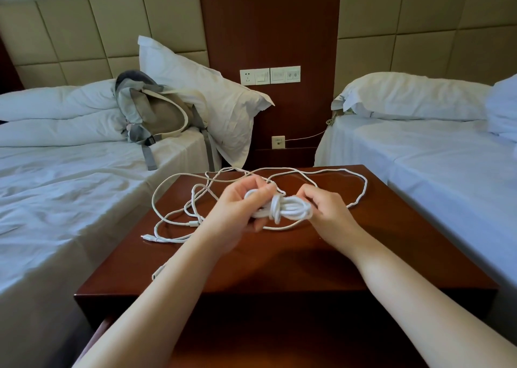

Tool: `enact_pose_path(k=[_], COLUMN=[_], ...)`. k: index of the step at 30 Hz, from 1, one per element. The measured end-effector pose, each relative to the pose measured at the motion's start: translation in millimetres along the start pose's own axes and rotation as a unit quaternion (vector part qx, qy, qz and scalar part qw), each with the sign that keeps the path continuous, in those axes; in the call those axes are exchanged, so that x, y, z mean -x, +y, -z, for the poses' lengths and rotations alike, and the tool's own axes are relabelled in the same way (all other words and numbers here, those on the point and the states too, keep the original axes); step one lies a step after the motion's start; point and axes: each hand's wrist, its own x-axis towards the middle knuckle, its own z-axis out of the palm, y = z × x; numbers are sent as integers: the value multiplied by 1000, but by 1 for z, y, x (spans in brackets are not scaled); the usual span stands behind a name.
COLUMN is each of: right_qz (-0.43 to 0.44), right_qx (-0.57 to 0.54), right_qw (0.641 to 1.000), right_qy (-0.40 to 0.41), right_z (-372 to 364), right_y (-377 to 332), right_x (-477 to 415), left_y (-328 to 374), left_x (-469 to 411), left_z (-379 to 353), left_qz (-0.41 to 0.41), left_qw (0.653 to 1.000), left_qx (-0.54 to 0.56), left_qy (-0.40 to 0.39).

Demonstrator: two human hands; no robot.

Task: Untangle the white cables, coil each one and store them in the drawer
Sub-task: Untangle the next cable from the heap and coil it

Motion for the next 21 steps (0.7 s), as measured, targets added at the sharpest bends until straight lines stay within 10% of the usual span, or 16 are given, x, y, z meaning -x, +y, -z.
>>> enact_pose_path(k=[11, 21], right_qz=[15, 50], right_qx=[-22, 35], right_qw=[994, 998], right_qy=[108, 9], right_z=[-5, -18], right_y=[-5, -13], right_x=[1, 4], left_y=[-14, -33], left_x=[-3, -10], left_z=[-6, -3], left_qz=[35, 31], left_qw=[921, 918], left_qx=[-386, -348], left_qy=[35, 186])
